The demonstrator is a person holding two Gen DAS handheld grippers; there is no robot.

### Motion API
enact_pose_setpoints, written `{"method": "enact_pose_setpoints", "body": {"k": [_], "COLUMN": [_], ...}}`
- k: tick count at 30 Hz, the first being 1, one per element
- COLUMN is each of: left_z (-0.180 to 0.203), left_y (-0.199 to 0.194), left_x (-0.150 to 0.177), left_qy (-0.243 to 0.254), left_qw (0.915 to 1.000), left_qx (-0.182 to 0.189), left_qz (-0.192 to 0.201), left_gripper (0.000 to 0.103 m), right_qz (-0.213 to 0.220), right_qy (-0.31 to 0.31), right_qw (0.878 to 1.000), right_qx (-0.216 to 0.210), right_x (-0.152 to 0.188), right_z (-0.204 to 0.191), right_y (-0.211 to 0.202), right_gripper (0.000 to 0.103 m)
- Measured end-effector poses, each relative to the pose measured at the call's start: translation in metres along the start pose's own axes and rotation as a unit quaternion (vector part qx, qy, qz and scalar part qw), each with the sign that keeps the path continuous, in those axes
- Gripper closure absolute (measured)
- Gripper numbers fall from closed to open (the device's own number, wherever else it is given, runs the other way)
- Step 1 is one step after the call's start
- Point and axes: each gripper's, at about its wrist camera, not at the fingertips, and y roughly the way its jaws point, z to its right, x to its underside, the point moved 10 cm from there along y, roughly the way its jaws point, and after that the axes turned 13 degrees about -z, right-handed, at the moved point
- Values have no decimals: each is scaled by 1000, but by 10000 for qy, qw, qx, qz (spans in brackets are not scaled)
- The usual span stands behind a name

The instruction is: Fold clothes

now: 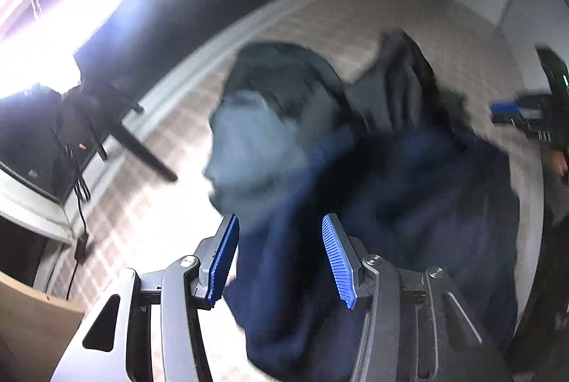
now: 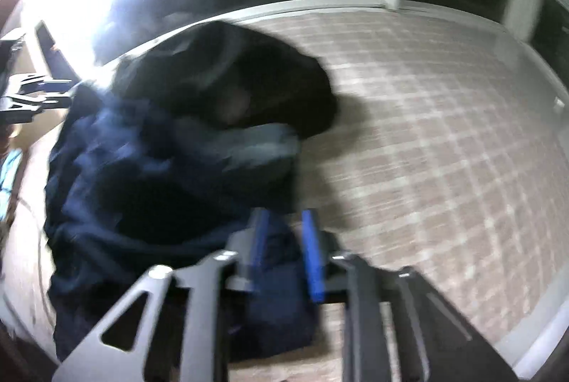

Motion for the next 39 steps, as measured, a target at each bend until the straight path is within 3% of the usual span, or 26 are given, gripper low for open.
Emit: {"method": "enact_pose_setpoints", "body": {"k": [4, 8, 12, 19, 20, 21, 23, 24, 33, 39], "left_z": [-7, -3, 27, 19, 18, 18, 20, 21, 38, 22], "left_y": [-1, -1, 8, 57, 64, 71, 81, 79, -43, -65], "left_x": [16, 24, 30, 16, 13, 10, 6, 6, 33, 21], "left_qy": [10, -242, 96, 38, 36, 47, 97, 121, 178, -79], "left_qw": [10000, 9992, 9976, 9984, 9984, 9981, 9978, 9979, 9942, 9946], "left_qx": [-76, 303, 670, 533, 526, 537, 511, 496, 915, 681], "left_qz": [49, 45, 136, -178, -226, -293, -408, -401, 536, 784], "left_gripper": [54, 55, 55, 56, 59, 69, 85, 100, 101, 101], "right_qz": [-26, -27, -71, -172, -227, -271, -200, -112, 975, 917], "right_qy": [-449, -742, -949, -1338, -1336, -1313, -1220, -1204, -596, -195], "right_qw": [9990, 9969, 9941, 9904, 9903, 9904, 9913, 9918, 9868, 9882], "right_qx": [-24, -252, -526, -315, -302, -337, -453, -418, -1151, -1210], "right_x": [-7, -16, -18, -36, -38, -39, -40, -40, -27, -40], "right_z": [-21, -30, -38, -53, -53, -53, -50, -48, -28, -25], "right_y": [15, 30, 38, 59, 63, 66, 56, 49, -84, -73], "right_gripper": [70, 70, 70, 69, 74, 94, 97, 97, 98, 98]}}
